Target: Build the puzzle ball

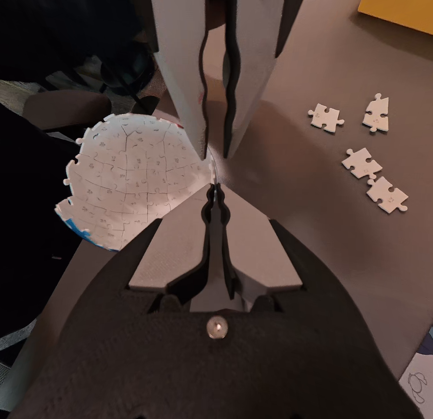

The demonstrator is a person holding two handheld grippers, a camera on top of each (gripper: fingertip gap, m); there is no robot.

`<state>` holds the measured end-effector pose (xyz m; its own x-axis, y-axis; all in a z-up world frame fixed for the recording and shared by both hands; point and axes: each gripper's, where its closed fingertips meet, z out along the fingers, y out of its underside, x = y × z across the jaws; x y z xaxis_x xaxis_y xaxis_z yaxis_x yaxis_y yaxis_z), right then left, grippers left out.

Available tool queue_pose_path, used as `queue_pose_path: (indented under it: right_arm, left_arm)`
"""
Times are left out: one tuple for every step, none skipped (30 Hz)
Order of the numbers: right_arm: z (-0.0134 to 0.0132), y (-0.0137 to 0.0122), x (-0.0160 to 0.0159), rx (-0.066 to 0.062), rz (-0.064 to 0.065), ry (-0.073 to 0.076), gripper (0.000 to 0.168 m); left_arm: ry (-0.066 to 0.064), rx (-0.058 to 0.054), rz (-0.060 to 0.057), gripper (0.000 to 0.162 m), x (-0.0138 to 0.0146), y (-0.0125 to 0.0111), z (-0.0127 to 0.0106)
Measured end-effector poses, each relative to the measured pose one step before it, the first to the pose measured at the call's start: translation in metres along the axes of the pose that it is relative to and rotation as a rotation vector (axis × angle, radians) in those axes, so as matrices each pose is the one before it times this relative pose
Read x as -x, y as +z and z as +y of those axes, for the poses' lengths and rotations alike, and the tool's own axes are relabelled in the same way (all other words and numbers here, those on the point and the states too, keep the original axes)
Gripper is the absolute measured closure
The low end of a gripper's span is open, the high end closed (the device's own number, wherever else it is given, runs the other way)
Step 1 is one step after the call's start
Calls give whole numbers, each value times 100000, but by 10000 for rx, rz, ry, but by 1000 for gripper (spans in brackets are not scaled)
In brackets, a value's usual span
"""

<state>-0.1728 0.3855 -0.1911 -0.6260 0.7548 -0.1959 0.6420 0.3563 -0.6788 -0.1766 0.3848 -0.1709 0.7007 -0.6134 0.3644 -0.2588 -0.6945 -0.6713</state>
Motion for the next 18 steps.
queue_pose_path:
  right_arm:
    - [74,45,-52,29,30,-8,168]
    - [76,22,-9,28,-9,6,168]
    - [51,25,-13,19,-6,12,168]
    - [30,28,-91,-6,41,7,168]
    - [16,45,-87,3,37,10,168]
    - [37,54,-24,24,-1,14,168]
    - [21,56,-4,13,2,5,168]
    - [2,51,-11,9,15,-14,168]
    - [-4,56,3,3,11,-21,168]
    - [-30,42,1,-6,4,-12,168]
    - [-6,22,4,1,2,-1,168]
    - [1,0,6,-12,-18,8,168]
    - [-3,-21,26,-22,-36,21,168]
    - [6,-11,-21,-26,-18,26,168]
    - [-11,-18,-25,-40,-18,20,168]
    - [-44,-27,32,-67,-48,8,168]
    - [-78,-20,22,-93,-34,-9,168]
    - [-55,-12,-26,-86,-6,-17,168]
  left_arm:
    - [-10,257,-94,152,-43,188,297]
    - [3,178,-171,153,118,148,200]
    - [-2,138,-177,154,142,152,135]
    - [-29,138,-127,154,96,157,132]
    - [-36,136,-56,154,-16,170,129]
    - [-17,113,5,154,-94,182,101]
    - [-28,148,28,154,-132,184,162]
    - [-26,190,-81,154,73,158,231]
    - [13,136,-121,154,156,103,166]
    - [-1,109,-83,155,142,67,154]
    - [-44,85,-28,156,100,43,140]
    - [-57,38,-1,157,73,15,76]
    - [-41,1,-7,157,71,-4,28]
    - [-26,1,-26,157,90,-55,19]
    - [-7,-47,-17,156,53,-110,-47]
    - [-6,-85,34,157,-49,-157,-88]
    - [-14,-78,9,157,-25,-186,-81]
    - [-11,-69,-31,157,44,-207,-56]
